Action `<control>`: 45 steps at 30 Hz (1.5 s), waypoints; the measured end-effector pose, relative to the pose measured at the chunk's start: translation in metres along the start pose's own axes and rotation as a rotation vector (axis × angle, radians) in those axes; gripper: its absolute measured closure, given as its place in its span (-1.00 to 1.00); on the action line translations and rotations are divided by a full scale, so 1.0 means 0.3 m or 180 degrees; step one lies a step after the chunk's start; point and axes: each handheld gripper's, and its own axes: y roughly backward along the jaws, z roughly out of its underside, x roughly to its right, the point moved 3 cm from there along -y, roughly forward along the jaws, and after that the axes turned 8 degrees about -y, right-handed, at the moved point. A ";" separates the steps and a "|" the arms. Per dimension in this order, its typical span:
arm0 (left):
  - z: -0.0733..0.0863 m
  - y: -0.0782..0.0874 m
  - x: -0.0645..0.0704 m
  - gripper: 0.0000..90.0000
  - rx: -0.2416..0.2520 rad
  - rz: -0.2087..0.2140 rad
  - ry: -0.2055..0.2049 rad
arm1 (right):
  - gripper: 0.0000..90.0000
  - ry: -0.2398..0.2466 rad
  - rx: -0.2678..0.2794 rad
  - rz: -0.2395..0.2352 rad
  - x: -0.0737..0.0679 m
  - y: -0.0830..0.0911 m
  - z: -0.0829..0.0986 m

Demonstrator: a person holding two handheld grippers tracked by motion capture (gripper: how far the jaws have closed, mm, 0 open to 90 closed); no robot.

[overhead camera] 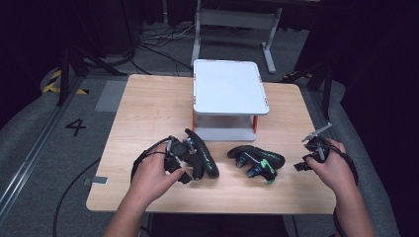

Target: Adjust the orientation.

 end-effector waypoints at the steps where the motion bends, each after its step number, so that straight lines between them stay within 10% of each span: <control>1: -0.005 -0.013 0.006 -0.24 -0.0052 0.0036 -0.0061 | -0.01 0.0001 0.0000 -0.0004 0.000 -0.001 0.000; 6: -0.024 -0.063 0.017 -0.11 -0.0030 0.0088 -0.0263 | -0.04 0.0026 -0.0019 -0.0124 -0.011 -0.008 0.000; 11: -0.022 -0.102 -0.003 -0.04 -0.0025 -0.0059 -0.0118 | -0.04 0.0080 -0.0002 -0.0163 -0.022 -0.008 -0.004; 20: -0.035 -0.163 0.006 0.11 -0.0178 0.0085 -0.0235 | -0.05 0.0091 -0.0027 -0.0212 -0.023 -0.016 -0.004; 25: -0.041 -0.158 -0.003 0.06 -0.0041 0.0091 -0.0060 | -0.05 0.0094 -0.0031 -0.0214 -0.022 -0.017 -0.004; 32: -0.057 -0.178 0.009 0.11 0.0014 0.0097 -0.0190 | -0.06 0.0094 -0.0033 -0.0216 -0.021 -0.017 -0.002; 37: -0.066 -0.159 0.003 0.01 0.0284 0.0191 -0.0036 | -0.06 0.0111 -0.0030 -0.0221 -0.022 -0.017 -0.002; 45: -0.068 -0.167 -0.006 0.40 0.0272 0.0159 0.0185 | -0.06 0.0121 -0.0052 -0.0202 -0.030 -0.019 -0.002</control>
